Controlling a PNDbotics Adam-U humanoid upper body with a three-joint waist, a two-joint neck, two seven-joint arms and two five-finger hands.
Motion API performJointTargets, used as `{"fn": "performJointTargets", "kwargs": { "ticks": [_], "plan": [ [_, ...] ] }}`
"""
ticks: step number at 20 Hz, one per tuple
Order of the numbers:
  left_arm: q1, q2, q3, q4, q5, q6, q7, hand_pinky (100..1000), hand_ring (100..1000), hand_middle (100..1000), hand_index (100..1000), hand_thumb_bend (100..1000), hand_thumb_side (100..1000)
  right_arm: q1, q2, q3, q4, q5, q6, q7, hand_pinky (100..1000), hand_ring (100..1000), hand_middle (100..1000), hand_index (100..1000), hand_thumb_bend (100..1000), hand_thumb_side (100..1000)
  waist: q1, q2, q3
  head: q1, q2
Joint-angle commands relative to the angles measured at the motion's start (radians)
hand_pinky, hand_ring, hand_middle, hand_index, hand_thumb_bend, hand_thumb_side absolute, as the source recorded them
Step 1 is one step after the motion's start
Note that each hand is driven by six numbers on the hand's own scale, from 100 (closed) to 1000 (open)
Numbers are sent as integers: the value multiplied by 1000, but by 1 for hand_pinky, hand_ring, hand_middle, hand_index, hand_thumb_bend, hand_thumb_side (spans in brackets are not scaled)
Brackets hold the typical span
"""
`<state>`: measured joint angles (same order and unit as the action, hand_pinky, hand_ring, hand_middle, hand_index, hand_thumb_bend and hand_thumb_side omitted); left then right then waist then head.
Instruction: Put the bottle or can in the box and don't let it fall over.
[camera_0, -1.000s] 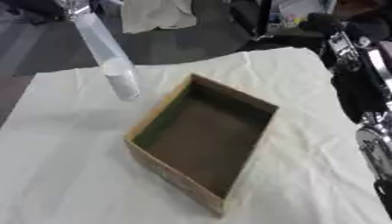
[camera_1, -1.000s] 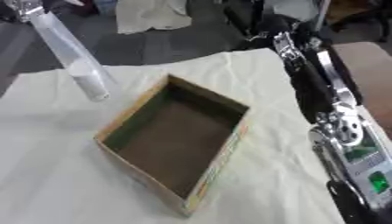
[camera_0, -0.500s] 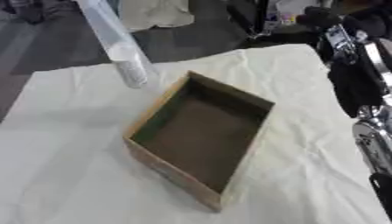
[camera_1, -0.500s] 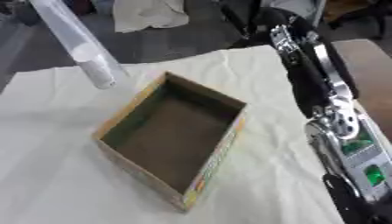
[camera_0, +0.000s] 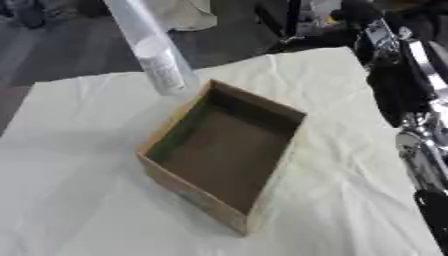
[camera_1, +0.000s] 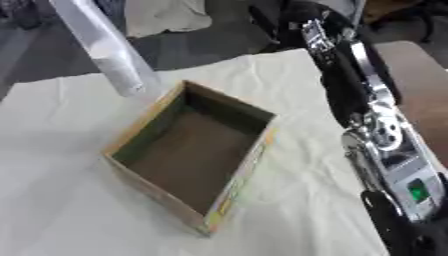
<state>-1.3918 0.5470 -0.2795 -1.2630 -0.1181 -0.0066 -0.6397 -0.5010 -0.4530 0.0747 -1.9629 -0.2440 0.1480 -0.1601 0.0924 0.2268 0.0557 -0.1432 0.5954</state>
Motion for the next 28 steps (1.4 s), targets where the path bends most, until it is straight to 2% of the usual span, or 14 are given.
{"fn": "performJointTargets", "kwargs": {
  "ticks": [1, 4, 10, 19, 28],
  "plan": [
    [-21, 16, 3, -26, 18, 12, 5, 612, 428, 494, 467, 100, 347, -20, 3, 2, 2, -9, 4, 7, 962, 735, 778, 817, 100, 692, -1, -29, -1, 0, 14],
    [-15, 10, 0, -35, 30, 20, 9, 612, 427, 493, 465, 100, 351, -28, 16, 8, 12, -11, 8, 14, 963, 735, 778, 816, 100, 693, 3, -35, -5, 2, 28],
    [3, 0, -3, -29, 33, 29, 25, 613, 423, 490, 459, 100, 381, -36, 34, 18, 25, -16, 13, 24, 965, 735, 778, 817, 100, 700, 13, -40, -26, 14, 34],
    [40, -18, -15, -6, 4, 25, 30, 612, 424, 490, 459, 100, 380, -36, 44, 20, 23, -17, 17, 23, 966, 734, 777, 816, 100, 709, 19, -27, -49, 27, 31],
    [53, -41, -34, 4, -22, 22, 24, 612, 424, 490, 461, 100, 381, -41, 50, 23, 21, -16, 20, 26, 968, 734, 777, 816, 100, 717, 15, -12, -58, 31, 27]
  ]
}}
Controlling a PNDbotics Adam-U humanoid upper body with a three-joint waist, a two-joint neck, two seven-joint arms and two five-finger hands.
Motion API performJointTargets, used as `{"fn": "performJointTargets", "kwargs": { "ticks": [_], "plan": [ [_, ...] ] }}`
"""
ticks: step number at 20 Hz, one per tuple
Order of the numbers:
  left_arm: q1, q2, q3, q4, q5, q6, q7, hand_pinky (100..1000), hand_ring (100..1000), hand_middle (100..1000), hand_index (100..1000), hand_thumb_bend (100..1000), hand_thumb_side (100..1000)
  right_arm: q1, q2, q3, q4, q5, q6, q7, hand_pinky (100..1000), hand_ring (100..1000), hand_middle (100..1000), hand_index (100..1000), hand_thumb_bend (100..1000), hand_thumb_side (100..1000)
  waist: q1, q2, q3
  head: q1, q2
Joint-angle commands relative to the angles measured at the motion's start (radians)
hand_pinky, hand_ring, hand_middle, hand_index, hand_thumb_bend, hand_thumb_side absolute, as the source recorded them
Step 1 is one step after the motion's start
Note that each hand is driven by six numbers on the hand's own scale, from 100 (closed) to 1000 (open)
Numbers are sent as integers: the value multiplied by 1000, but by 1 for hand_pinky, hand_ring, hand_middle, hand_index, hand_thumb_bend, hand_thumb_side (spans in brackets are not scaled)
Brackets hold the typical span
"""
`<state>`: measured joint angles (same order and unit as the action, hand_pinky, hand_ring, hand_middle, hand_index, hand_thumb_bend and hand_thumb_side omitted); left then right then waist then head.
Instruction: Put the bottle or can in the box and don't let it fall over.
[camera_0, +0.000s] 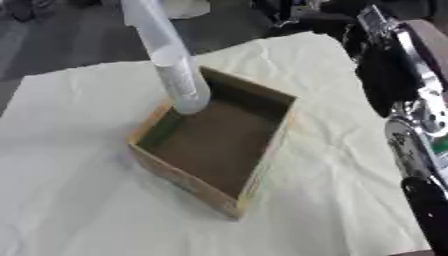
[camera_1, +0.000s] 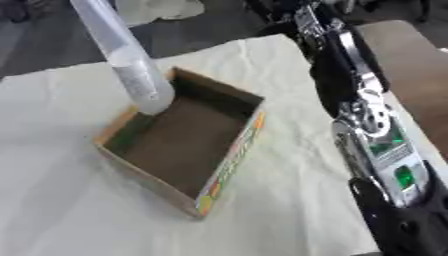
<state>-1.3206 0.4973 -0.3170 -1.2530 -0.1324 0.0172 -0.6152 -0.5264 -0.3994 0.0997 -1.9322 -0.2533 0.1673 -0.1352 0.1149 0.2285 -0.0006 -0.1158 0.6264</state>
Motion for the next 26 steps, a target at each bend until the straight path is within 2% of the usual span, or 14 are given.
{"fn": "performJointTargets", "kwargs": {
  "ticks": [1, 11, 15, 26],
  "plan": [
    [-17, 5, 1, -5, -10, -2, -1, 612, 425, 490, 461, 100, 384, -16, -3, -1, -9, -6, 1, 2, 968, 734, 777, 816, 100, 718, -8, -13, -3, 4, -4],
    [1, -25, -17, 8, -36, 1, 6, 626, 439, 503, 478, 100, 367, -18, 4, 1, -8, -10, 4, 5, 969, 734, 778, 816, 100, 722, -5, -13, -14, 5, -7],
    [6, -33, -29, 11, -38, 1, -2, 651, 461, 527, 508, 100, 327, -18, 6, 2, -7, -11, 4, 5, 969, 734, 778, 816, 100, 722, -4, -15, -17, 6, -9],
    [25, -47, -46, 13, -29, 8, -4, 686, 486, 556, 543, 100, 366, -21, 12, 4, -6, -15, 7, 7, 970, 734, 778, 816, 100, 725, -5, -13, -20, 8, -11]
  ]
}}
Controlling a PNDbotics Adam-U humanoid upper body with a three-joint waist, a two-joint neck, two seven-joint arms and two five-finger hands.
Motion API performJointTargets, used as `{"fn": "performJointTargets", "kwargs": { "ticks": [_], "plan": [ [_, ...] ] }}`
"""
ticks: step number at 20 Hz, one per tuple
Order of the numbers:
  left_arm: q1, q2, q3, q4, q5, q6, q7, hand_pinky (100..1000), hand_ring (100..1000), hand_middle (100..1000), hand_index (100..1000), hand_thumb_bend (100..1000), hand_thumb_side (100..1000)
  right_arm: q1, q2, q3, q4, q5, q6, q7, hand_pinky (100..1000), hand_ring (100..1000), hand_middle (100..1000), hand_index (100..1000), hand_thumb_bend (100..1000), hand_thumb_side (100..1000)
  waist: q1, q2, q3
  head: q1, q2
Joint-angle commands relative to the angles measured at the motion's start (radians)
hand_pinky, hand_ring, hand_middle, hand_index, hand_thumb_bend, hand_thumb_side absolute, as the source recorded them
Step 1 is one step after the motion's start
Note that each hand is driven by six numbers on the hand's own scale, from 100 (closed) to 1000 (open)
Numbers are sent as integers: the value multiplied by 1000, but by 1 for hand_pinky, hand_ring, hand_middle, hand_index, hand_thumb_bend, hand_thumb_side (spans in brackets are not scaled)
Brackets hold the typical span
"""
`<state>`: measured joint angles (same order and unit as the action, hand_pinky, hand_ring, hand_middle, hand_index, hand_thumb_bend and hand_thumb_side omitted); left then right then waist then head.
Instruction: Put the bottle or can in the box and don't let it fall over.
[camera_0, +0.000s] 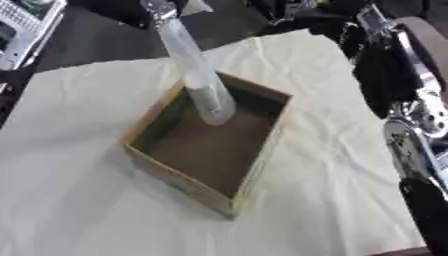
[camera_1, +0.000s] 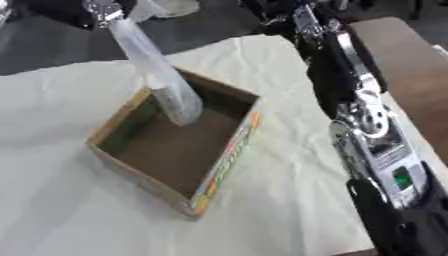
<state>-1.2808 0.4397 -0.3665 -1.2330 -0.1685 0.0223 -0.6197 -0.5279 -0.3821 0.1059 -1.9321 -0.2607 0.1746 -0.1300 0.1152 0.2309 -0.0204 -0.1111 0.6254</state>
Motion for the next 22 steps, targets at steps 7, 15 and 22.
{"fn": "performJointTargets", "kwargs": {
  "ticks": [7, 15, 22],
  "plan": [
    [-4, 6, -5, 1, 1, 2, -14, 715, 515, 584, 584, 100, 400, -22, -6, -2, -7, -9, -1, -1, 971, 734, 777, 816, 100, 728, -6, -10, -3, 5, -14],
    [8, 2, -13, 2, 12, -4, -48, 770, 591, 647, 658, 100, 502, -17, -6, -6, -6, -9, 0, -6, 972, 733, 777, 816, 100, 732, -7, -7, -2, 6, -11],
    [16, 0, -17, 0, 10, -8, -77, 825, 675, 719, 705, 100, 604, -17, -5, -6, -4, -12, 0, -10, 973, 734, 777, 816, 100, 738, -10, -7, 2, 6, -11]
  ]
}}
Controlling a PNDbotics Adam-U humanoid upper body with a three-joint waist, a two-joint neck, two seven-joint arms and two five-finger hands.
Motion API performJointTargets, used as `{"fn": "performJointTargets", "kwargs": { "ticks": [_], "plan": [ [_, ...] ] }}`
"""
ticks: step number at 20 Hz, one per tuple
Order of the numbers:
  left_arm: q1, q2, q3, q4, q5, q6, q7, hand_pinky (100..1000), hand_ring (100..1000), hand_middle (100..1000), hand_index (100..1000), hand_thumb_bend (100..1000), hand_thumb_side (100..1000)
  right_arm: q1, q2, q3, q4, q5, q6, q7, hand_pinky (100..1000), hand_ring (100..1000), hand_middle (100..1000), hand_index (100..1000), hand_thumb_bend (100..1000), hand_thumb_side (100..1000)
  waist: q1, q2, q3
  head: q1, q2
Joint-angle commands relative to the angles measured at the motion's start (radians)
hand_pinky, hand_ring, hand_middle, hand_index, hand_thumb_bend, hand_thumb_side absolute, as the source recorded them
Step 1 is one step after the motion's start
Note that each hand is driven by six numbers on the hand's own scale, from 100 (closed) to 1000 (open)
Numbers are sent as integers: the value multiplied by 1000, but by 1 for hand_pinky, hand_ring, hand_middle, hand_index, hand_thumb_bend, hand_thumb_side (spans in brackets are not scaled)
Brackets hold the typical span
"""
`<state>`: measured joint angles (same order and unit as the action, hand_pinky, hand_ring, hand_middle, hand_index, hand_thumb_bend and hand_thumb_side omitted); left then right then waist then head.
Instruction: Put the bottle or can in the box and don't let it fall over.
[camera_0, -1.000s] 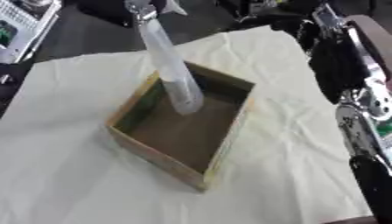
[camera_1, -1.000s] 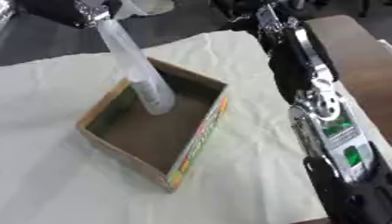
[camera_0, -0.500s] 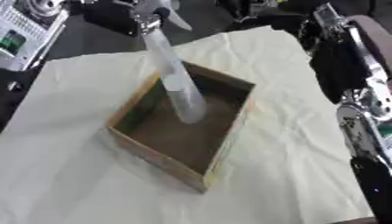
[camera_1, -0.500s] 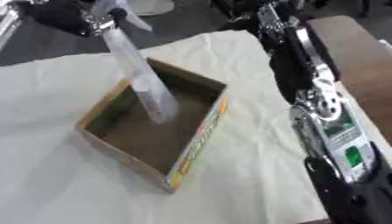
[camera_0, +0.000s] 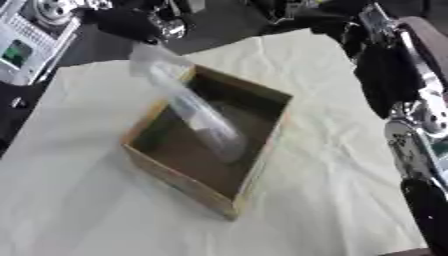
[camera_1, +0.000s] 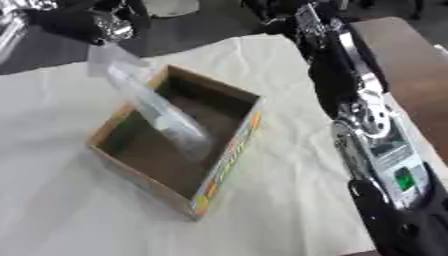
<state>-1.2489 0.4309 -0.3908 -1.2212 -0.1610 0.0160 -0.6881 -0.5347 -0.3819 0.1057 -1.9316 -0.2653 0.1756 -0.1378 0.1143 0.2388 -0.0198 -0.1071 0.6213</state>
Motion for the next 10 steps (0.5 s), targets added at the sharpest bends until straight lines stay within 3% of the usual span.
{"fn": "performJointTargets", "kwargs": {
  "ticks": [1, 10],
  "plan": [
    [-16, 8, 8, -11, 2, -1, -9, 841, 698, 732, 715, 100, 628, -10, -6, -6, -4, -7, -1, -2, 973, 734, 777, 816, 100, 739, -10, -16, 2, 2, -6],
    [-7, 6, 16, -6, 16, 4, 17, 867, 729, 749, 716, 100, 682, -6, -8, -6, -6, -10, -1, -3, 974, 734, 777, 816, 100, 743, -11, -18, 2, 2, -3]
  ]
}}
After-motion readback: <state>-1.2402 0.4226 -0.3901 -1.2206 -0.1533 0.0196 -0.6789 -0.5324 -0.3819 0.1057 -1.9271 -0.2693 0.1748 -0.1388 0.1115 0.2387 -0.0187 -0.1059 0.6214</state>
